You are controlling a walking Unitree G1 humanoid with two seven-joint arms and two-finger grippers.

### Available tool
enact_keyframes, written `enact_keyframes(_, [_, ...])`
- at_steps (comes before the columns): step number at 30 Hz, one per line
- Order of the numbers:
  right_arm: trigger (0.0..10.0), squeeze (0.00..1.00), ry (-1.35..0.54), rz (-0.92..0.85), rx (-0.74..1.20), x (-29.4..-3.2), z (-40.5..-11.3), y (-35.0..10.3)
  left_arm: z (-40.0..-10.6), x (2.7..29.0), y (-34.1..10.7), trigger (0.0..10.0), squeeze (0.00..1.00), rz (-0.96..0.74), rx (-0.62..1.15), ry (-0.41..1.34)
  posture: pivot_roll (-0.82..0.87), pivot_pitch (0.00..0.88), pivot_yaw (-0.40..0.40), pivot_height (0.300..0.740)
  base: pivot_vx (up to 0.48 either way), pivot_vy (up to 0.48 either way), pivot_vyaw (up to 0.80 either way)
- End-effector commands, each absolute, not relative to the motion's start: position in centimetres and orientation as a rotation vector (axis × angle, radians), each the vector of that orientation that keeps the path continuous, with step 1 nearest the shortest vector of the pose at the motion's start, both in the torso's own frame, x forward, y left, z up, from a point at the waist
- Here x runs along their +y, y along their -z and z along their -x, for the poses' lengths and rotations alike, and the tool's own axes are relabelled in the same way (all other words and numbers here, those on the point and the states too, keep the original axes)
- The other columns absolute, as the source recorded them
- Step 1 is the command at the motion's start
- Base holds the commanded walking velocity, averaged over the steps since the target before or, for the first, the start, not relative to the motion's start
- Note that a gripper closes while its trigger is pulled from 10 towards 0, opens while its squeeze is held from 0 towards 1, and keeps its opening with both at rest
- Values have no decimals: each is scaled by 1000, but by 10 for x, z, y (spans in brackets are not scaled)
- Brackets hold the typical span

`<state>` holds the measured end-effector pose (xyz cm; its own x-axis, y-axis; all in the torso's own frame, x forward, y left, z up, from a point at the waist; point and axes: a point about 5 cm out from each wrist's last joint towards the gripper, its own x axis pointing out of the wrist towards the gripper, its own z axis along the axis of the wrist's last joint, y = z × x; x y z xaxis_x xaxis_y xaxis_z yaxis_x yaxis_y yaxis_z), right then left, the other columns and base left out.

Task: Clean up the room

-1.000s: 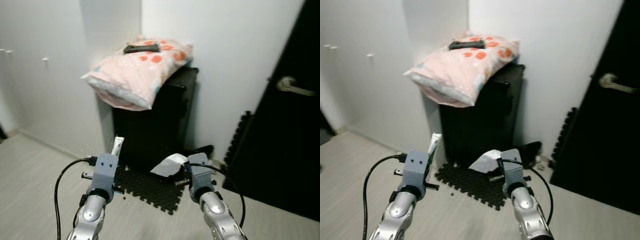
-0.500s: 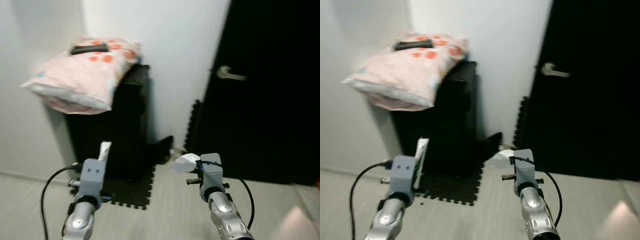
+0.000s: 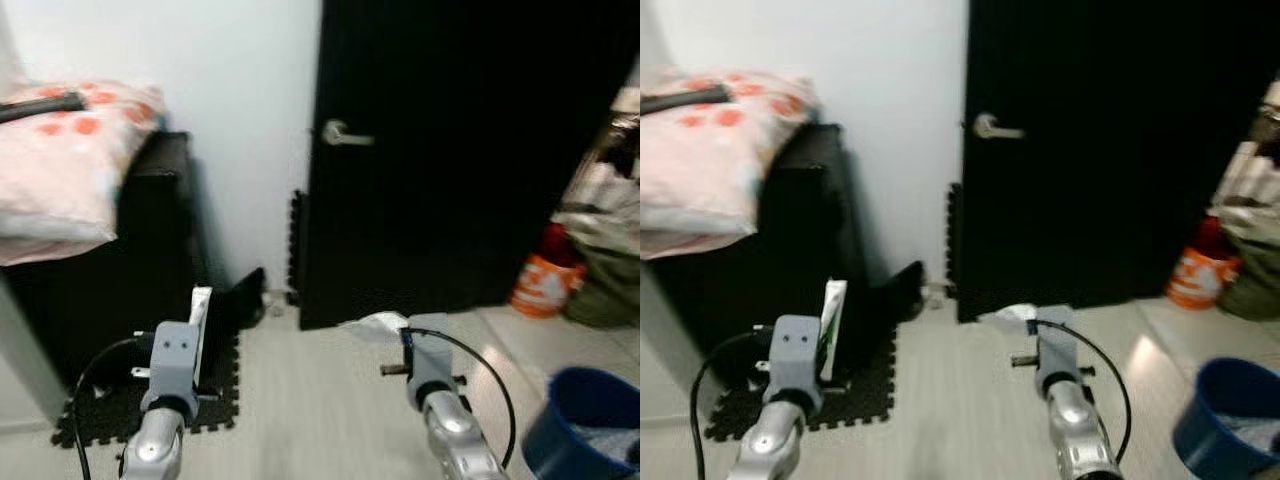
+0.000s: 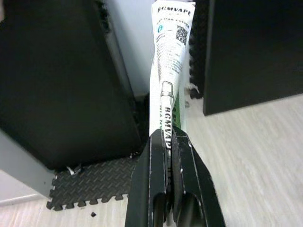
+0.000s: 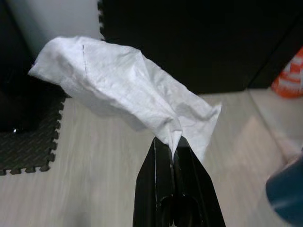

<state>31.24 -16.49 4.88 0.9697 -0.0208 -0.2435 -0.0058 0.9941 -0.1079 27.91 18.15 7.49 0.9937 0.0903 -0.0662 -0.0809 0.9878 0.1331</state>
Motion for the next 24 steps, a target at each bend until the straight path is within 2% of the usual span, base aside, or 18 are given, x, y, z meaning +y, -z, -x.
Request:
enact_keyframes(1, [10000,0,32,97,253,-171,-310,-46,-279,180,-70,10000,0,-128,100,-79,33,45,-3,694,0,0,-800])
enact_keyframes(24, [10000,0,13,86,255,-163,-310,-45,-284,173,-69,10000,0,-147,120,-68,26,47,-12,694,0,0,-800])
